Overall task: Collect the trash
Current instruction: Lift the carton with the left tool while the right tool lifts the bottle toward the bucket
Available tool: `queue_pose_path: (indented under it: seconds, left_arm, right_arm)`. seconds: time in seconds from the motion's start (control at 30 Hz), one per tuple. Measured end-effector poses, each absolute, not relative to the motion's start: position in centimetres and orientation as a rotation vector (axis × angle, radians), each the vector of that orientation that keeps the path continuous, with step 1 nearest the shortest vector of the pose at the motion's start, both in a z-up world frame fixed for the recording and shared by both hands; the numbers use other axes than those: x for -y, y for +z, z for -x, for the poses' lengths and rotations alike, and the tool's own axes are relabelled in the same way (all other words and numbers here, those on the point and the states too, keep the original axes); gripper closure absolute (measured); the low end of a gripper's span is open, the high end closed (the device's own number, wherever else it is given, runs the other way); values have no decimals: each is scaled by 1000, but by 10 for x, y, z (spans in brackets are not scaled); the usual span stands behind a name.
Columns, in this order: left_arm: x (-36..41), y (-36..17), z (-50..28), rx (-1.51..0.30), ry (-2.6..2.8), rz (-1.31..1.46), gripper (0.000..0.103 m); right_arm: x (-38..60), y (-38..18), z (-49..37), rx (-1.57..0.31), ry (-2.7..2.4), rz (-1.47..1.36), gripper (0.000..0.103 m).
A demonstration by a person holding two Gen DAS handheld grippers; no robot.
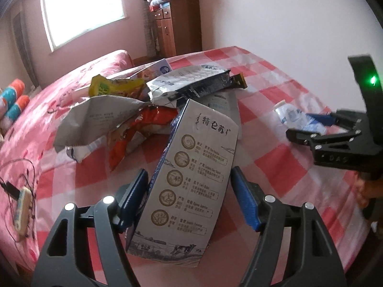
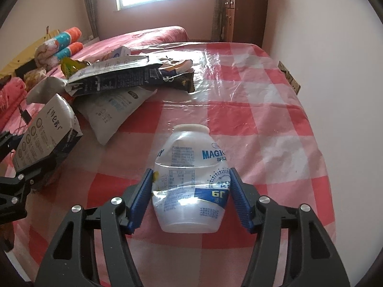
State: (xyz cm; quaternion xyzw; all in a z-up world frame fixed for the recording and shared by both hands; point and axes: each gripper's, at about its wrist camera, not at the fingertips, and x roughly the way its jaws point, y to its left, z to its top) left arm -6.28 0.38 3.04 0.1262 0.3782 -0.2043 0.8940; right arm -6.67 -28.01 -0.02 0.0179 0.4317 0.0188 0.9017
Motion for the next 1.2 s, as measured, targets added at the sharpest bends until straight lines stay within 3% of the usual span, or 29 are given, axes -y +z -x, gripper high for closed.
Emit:
queue_pose_path:
  seconds: [1.2]
  left_arm:
    - [-66,44,123,-773,-334,-67,33]
  right_arm:
    - [197,27,127,-821,230,-17,40]
